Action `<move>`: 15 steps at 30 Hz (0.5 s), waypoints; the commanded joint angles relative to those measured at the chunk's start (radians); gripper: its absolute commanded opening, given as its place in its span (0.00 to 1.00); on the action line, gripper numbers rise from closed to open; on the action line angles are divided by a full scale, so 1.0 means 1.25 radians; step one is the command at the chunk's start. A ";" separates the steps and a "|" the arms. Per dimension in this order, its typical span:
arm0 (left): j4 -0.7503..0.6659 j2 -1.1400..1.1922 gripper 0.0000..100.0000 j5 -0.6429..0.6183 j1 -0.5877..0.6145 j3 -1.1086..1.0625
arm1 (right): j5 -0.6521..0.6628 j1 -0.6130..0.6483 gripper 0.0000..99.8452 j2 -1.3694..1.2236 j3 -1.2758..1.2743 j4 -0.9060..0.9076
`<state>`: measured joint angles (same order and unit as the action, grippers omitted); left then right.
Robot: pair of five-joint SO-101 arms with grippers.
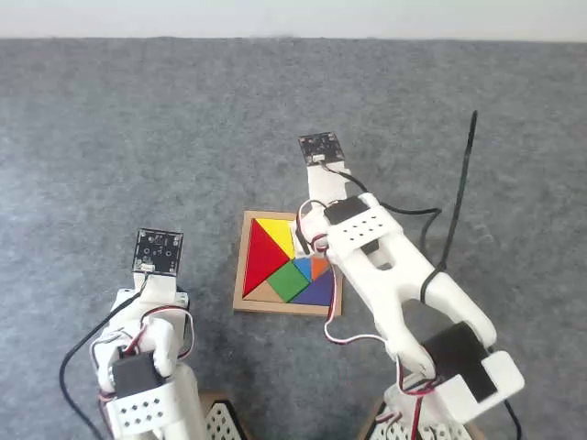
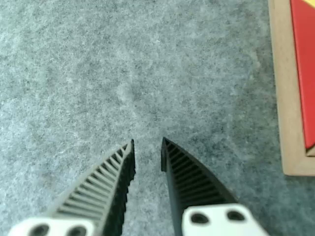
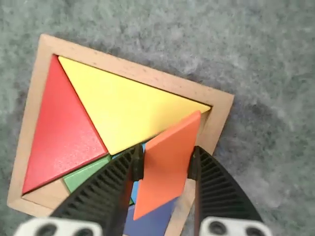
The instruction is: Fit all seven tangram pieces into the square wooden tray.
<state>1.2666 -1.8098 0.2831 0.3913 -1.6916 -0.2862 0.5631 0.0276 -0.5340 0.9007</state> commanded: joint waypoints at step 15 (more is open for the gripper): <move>0.005 -0.009 0.09 -0.006 -0.002 0.007 | 0.000 -0.023 0.27 0.003 0.032 0.004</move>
<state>1.2666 -1.8098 0.2831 0.3913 -1.6916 -0.2862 0.5401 0.0276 -0.5340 0.9007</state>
